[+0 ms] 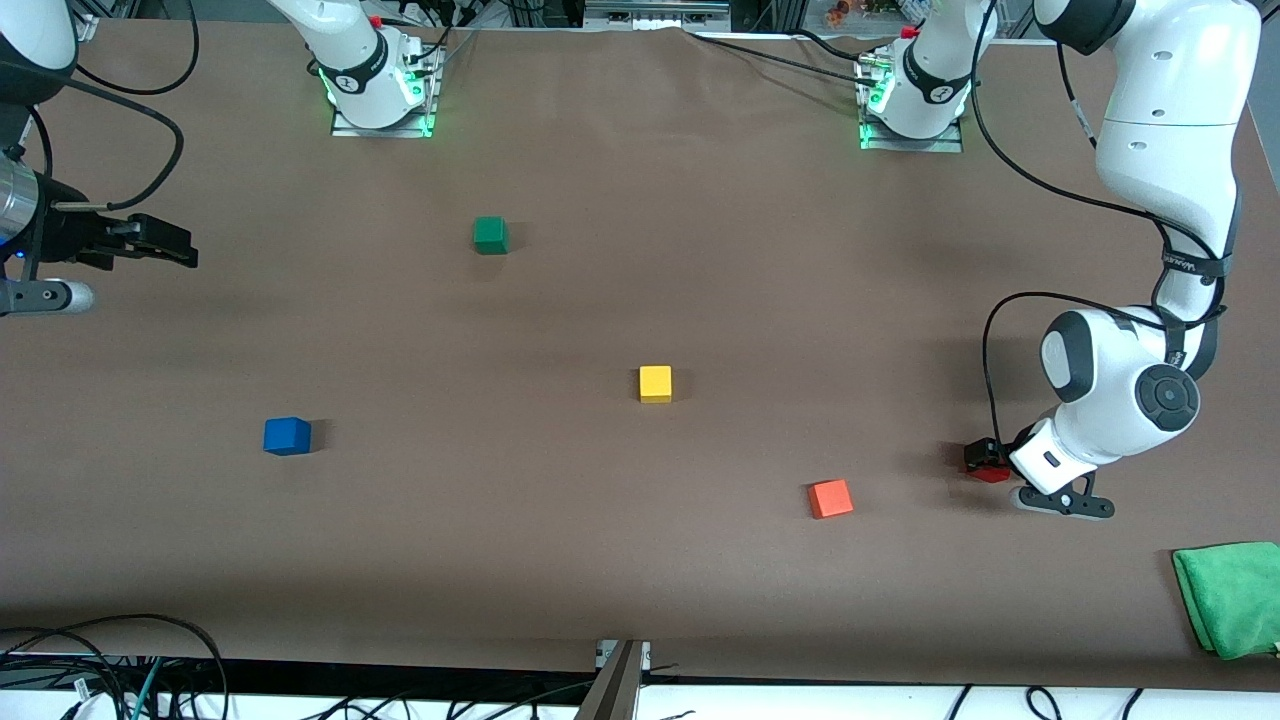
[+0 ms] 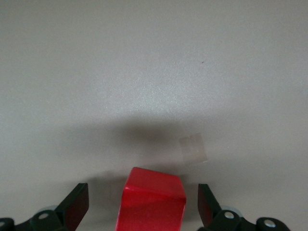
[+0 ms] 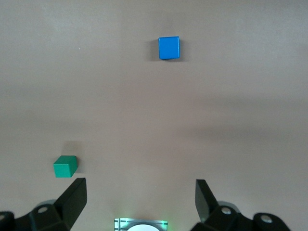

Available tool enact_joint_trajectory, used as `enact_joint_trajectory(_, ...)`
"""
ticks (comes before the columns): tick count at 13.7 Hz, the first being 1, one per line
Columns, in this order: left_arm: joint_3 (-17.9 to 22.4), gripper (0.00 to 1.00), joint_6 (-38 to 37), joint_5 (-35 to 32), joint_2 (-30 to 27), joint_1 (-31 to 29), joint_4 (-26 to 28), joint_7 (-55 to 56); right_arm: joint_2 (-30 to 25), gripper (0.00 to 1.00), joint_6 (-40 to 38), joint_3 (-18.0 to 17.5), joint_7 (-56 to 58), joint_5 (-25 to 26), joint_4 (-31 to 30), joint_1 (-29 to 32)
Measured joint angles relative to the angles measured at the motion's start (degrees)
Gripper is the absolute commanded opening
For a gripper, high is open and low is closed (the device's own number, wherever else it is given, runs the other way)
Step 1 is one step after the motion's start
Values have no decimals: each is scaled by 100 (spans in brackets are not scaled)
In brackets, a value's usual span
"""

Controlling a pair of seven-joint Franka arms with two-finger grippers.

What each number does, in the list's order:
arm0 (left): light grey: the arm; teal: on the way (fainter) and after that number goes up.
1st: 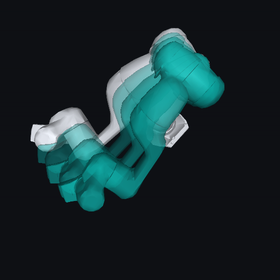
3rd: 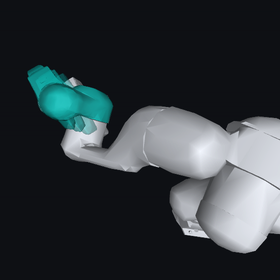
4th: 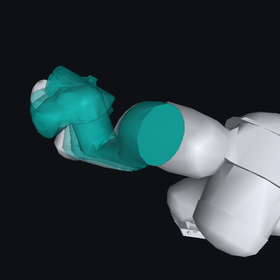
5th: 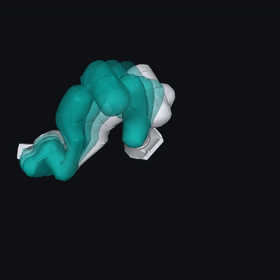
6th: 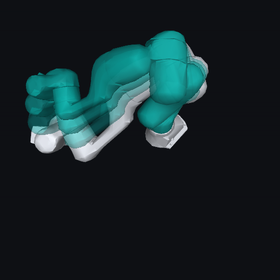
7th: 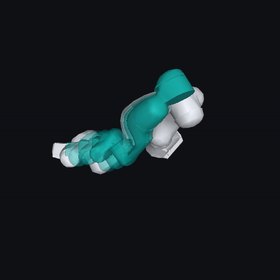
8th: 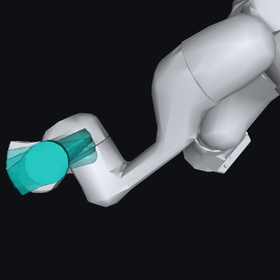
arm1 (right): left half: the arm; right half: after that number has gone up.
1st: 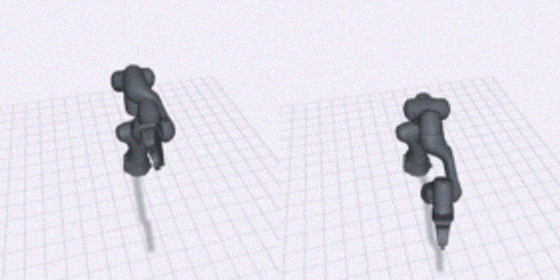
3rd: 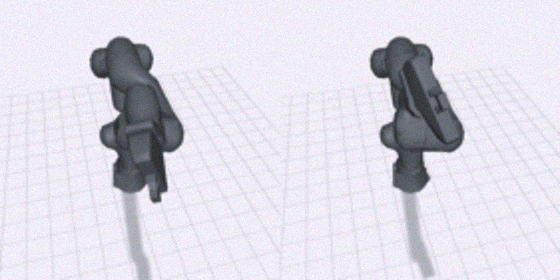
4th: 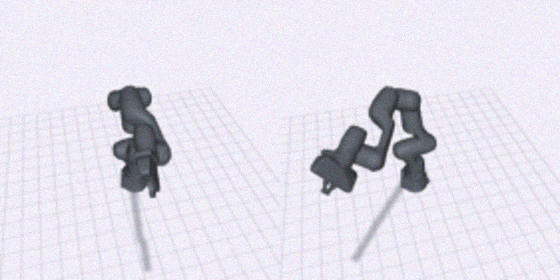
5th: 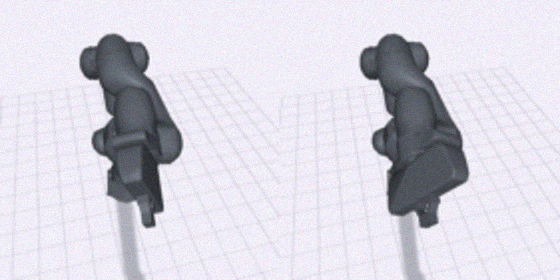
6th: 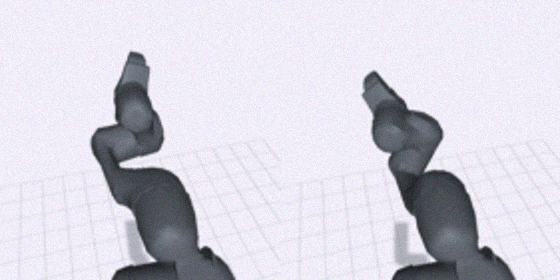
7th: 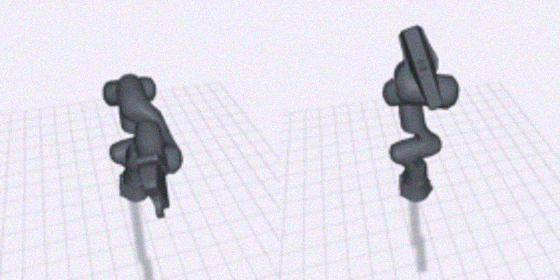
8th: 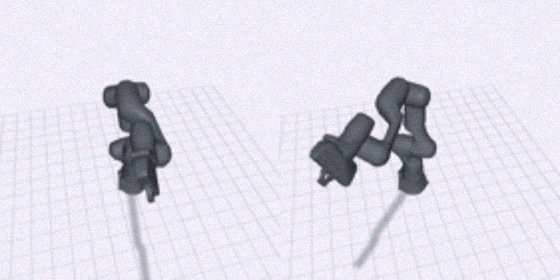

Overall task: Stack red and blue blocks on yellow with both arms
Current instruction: 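Close the left gripper on the red cube, then lift the red cube with the left gripper while the right gripper reaches the blue cube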

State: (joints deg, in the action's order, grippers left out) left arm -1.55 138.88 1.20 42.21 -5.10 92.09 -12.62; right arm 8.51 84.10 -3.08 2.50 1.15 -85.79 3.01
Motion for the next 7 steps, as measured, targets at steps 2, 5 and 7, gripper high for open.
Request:
enact_joint_trajectory(2,0,39,0,0,2,0,-52,1,5,100,1,0,0,0,1,0)
enact_joint_trajectory(5,-1,14,2,0,3,0,-139,2,37,100,50,0,0,0,1,0)
enact_joint_trajectory(7,-1,6,2,0,3,0,-195,4,111,100,124,1,0,3,1,0)
